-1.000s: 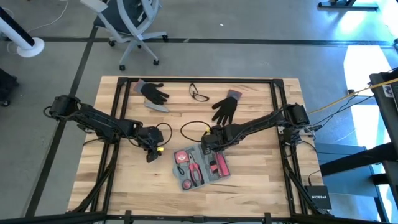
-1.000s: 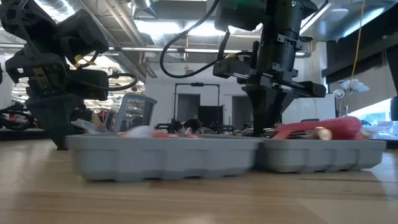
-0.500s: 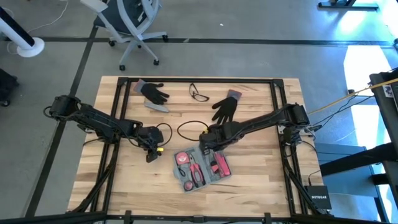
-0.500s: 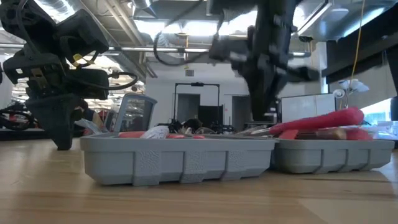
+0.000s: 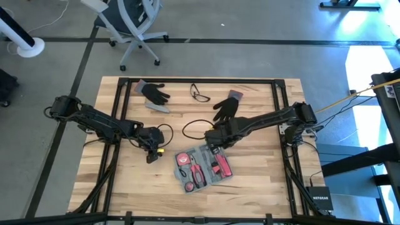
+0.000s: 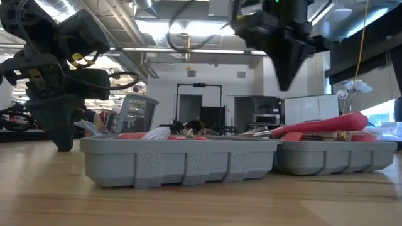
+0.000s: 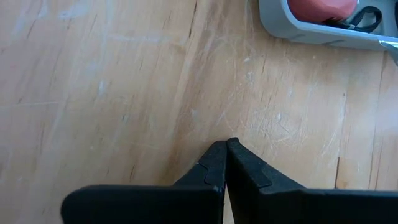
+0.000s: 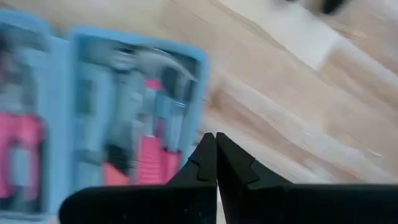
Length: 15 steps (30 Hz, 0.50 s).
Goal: Prefit tool cases
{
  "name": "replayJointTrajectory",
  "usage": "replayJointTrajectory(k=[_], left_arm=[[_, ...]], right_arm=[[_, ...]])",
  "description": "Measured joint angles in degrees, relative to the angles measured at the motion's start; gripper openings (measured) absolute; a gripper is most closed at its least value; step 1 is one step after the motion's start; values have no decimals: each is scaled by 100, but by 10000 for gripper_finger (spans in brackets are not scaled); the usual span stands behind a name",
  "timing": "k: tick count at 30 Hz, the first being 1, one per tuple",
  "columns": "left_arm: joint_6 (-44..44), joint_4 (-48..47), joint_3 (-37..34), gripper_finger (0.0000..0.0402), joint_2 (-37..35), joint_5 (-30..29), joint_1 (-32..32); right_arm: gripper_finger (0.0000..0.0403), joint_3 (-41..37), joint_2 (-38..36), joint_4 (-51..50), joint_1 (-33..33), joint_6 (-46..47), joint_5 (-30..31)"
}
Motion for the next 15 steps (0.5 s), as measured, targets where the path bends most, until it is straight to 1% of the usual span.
replayJointTrajectory(k=[3, 6, 8, 11, 15], left_arm=[[12, -40, 2, 0, 0, 2, 0], [41, -74, 2, 0, 0, 4, 0], [42, -82, 2, 0, 0, 4, 0], [18, -92, 4, 0, 0, 13, 2], [-147, -98, 4, 0, 0, 20, 2]], right_arm=[[3, 0, 33, 281, 0, -68, -112], [23, 2, 242, 508, -7, -374, -257], [49, 0, 421, 732, -7, -517, -376], [98, 2, 706, 1099, -7, -670, -547], [155, -4, 989, 1154, -7, -688, -401]])
